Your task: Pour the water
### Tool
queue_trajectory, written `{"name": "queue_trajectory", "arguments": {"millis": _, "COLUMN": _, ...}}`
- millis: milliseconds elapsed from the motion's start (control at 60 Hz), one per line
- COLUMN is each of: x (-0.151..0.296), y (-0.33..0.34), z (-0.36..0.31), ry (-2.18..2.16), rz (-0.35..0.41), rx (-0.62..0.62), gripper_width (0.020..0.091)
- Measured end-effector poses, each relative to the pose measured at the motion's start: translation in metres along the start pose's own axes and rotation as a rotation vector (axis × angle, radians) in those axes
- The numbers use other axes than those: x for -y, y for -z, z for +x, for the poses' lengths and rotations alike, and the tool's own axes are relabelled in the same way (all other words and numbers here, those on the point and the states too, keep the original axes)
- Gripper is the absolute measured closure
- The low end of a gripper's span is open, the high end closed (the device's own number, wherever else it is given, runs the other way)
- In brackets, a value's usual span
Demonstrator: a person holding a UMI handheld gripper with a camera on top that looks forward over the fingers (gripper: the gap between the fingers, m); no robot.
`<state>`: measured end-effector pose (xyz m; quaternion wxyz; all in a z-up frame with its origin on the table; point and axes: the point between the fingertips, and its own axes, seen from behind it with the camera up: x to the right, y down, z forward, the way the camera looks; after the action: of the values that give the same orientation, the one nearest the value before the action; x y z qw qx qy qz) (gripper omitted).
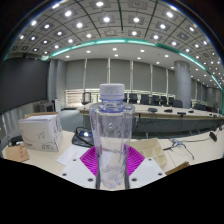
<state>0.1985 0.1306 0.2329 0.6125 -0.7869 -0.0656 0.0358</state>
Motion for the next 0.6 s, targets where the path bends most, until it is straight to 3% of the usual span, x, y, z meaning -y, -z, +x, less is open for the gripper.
{"name": "queue_trajectory", "arguments": {"millis": 267, "x": -0.117, "y": -0.022, "z": 0.014, "ry": -0.018, "rz": -0.121, "rx": -0.038, "gripper_width": 0.0781}}
{"name": "queue_trajectory", "arguments": {"millis": 400, "x": -0.152, "y": -0.023, "z": 0.013, "ry": -0.046, "rz": -0.154, "rx": -0.025, "gripper_width": 0.0764}}
{"name": "queue_trajectory", "arguments": {"millis": 450, "x": -0.150, "y": -0.024, "z": 0.010, "ry": -0.056, "rz": -0.113, "rx": -0.027, "gripper_width": 0.0760}}
{"name": "queue_trajectory", "arguments": {"millis": 600, "x": -0.149, "y": -0.020, "z": 0.009, "ry": -0.037, "rz": -0.090, "rx": -0.052, "gripper_width": 0.0626}}
